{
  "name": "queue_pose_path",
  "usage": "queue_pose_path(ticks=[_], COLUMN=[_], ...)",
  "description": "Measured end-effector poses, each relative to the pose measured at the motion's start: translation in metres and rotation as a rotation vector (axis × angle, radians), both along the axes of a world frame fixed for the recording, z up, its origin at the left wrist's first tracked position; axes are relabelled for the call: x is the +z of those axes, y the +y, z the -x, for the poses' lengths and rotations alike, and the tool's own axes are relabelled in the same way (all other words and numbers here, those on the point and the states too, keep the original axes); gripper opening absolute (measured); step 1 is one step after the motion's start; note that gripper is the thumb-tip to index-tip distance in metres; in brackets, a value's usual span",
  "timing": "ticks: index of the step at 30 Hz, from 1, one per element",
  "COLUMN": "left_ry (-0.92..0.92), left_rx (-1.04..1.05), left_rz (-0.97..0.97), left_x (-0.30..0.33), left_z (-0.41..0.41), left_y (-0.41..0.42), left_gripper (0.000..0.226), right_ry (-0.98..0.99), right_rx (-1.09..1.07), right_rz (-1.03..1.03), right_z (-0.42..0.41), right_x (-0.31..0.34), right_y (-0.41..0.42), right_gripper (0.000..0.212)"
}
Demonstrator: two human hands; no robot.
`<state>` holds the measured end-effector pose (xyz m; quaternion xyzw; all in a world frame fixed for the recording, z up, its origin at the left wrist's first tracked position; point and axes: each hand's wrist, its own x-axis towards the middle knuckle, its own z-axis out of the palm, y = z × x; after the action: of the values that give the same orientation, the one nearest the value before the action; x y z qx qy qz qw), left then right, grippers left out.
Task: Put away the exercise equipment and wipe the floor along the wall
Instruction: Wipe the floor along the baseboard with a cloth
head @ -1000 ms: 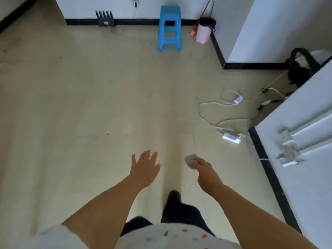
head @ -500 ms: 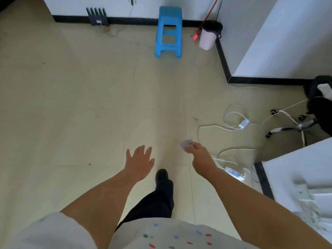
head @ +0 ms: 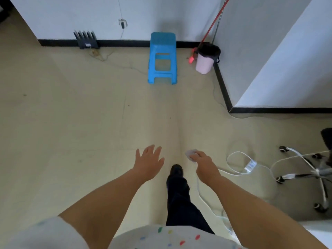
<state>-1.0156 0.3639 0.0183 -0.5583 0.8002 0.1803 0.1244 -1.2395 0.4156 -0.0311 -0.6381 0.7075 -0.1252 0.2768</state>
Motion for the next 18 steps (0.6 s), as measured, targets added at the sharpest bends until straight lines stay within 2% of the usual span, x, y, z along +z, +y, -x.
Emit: queue_pose_path(ticks=[6,11,14,18], left_ry=[-0.003,0.024,-0.007,-0.018], left_rx=[0.188,0.210,0.264,0.261], left_rz=[-0.058,-0.045,-0.081,-0.061], left_x=[0.001,0.018,0.012,-0.003], left_z=[0.041,0.074,0.078,0.079], left_y=[-0.160,-0.281,-0.346,-0.449], left_gripper=[0.054,0.054,0.054,0.053], right_ry=[-0.053,0.001,0.019,0.034], right_rx=[0.139,0.070,0.167,0.183], right_rz=[0.012,-0.022,-0.074,-0.129], right_z=[0.055,0.102,0.110,0.114], right_x=[0.002,0.032,0.027,0.011], right_y=[-0.169,-0.309,-0.383,-0.486], right_gripper=[0.067,0.060,0.066,0.069])
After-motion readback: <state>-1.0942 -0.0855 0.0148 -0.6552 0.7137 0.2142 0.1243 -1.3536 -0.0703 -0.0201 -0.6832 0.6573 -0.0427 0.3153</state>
